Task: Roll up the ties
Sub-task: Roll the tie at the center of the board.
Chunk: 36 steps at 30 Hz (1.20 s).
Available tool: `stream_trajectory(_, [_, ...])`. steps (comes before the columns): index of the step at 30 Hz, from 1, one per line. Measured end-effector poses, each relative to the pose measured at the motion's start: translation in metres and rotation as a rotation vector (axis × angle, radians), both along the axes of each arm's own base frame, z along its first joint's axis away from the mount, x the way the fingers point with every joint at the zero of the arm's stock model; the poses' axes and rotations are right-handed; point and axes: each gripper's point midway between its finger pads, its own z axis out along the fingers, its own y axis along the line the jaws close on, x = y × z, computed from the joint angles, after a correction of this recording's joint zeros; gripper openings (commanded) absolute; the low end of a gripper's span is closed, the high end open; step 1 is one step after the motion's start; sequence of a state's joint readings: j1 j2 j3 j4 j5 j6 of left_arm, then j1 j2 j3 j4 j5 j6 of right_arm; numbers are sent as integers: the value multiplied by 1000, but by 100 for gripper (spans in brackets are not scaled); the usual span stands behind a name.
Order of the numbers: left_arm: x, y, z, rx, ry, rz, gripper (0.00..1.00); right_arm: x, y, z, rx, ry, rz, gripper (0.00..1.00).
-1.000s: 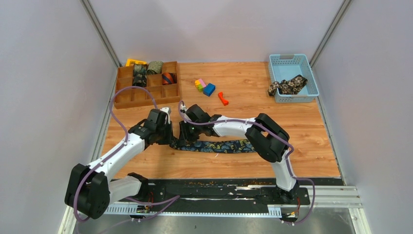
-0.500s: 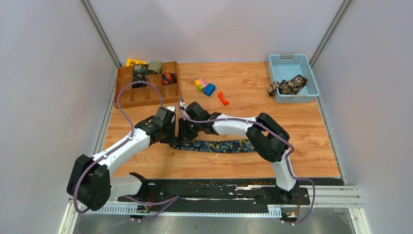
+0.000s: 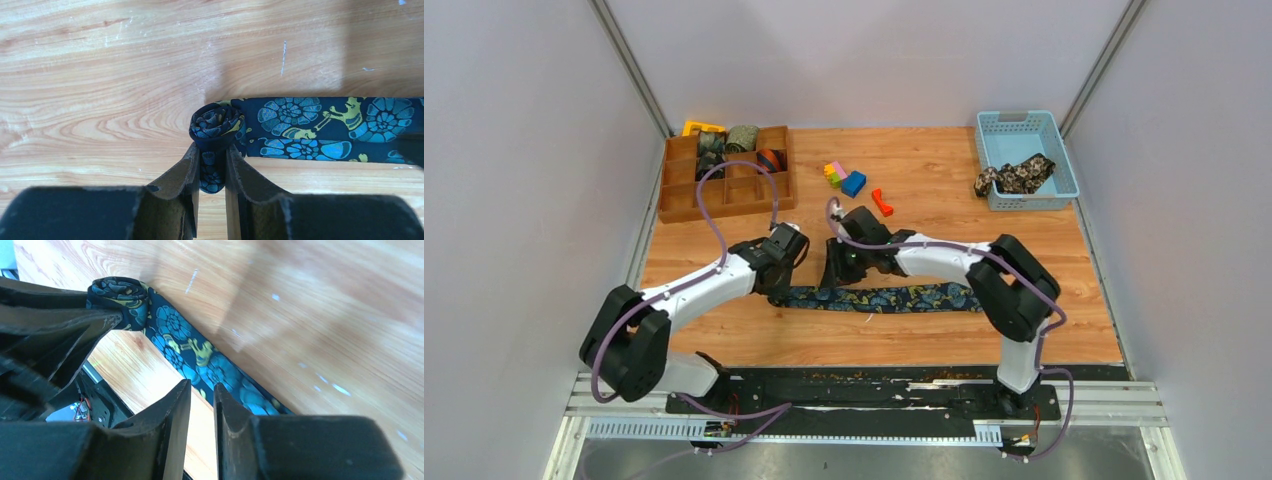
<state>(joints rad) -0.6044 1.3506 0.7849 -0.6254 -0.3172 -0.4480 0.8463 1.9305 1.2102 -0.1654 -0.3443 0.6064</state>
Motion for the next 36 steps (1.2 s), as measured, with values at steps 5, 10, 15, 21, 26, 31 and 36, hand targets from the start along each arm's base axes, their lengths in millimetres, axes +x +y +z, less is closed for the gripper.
stream_trajectory(5, [3, -4, -1, 95, -15, -24, 0, 15, -40, 36, 26, -84, -75, 35])
stream_trajectory(10, [5, -11, -1, 210, -32, -54, 0, 26, -70, 64, 54, -157, -136, 36])
stream_trajectory(15, [6, -18, -3, 298, -38, -73, 0, 26, -96, 69, 43, -173, -176, 36])
stream_trajectory(21, [4, -32, -9, 353, -28, -114, 9, 24, -113, 78, 39, -196, -199, 37])
stream_trajectory(26, [3, -45, -16, 371, -13, -143, 25, 21, -117, 87, 49, -216, -199, 38])
stream_trajectory(31, [2, -52, -16, 349, -1, -149, 41, 17, -120, 84, 42, -208, -198, 38])
stream_trajectory(36, [-1, -61, -19, 299, 20, -157, 56, 15, -122, 80, 35, -199, -197, 38])
